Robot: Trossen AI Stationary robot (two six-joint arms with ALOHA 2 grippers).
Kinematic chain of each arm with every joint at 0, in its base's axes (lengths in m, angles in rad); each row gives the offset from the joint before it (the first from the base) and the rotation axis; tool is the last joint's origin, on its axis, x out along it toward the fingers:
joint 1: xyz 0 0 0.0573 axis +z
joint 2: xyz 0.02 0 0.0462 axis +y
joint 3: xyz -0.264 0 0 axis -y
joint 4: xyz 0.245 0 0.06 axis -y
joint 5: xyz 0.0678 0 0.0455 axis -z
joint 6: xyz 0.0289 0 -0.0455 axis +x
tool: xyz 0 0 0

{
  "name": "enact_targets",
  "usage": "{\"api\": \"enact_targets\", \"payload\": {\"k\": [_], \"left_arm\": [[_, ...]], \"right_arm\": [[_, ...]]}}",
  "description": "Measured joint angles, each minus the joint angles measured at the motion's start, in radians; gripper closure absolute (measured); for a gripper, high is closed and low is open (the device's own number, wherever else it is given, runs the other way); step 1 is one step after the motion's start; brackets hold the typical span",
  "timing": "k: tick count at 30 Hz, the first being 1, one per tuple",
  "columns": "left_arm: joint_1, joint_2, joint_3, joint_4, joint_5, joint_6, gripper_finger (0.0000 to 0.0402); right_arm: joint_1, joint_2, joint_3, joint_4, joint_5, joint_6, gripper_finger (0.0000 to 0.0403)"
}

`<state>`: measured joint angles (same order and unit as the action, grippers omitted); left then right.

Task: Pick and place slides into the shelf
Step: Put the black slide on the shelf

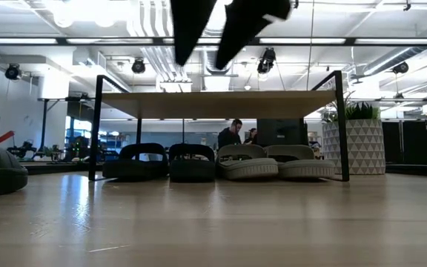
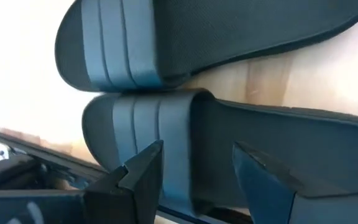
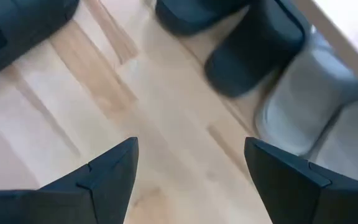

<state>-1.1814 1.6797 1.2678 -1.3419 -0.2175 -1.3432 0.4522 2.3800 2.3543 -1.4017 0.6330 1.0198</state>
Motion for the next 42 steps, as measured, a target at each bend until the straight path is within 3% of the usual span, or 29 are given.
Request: {"api": "enact_targets", "payload": {"k": [10, 13, 26, 32, 35, 38, 42], "left_arm": [[-0.040, 0.007, -0.013, 0.008, 0.001, -0.099, 0.0223], [-0.044, 0.040, -0.014, -0.023, -0.008, -0.099, 0.0223], [-0.043, 0.188, -0.018, -0.043, -0.019, -0.168, 0.0223], [-0.041, 0.239, -0.044, -0.218, -0.015, -0.229, 0.0224], [-0.040, 0.235, -0.087, -0.214, -0.015, -0.222, 0.0225], [-0.036, 0.218, -0.121, -0.211, -0.003, -0.223, 0.0244], [-0.029, 0.182, -0.152, -0.212, 0.006, -0.221, 0.0311]], "right_arm": [[0.123, 0.003, -0.010, -0.175, 0.096, 0.408, 0.0117], [0.140, 0.003, -0.024, -0.170, 0.102, 0.462, 0.0117], [0.144, 0.007, -0.090, -0.169, 0.093, 0.465, 0.0117], [0.143, 0.007, -0.091, -0.169, 0.092, 0.465, 0.0117], [0.143, 0.007, -0.091, -0.169, 0.090, 0.469, 0.0117], [0.139, 0.007, -0.091, -0.169, 0.074, 0.472, 0.0117], [0.134, 0.007, -0.091, -0.169, 0.043, 0.473, 0.0117]]}}
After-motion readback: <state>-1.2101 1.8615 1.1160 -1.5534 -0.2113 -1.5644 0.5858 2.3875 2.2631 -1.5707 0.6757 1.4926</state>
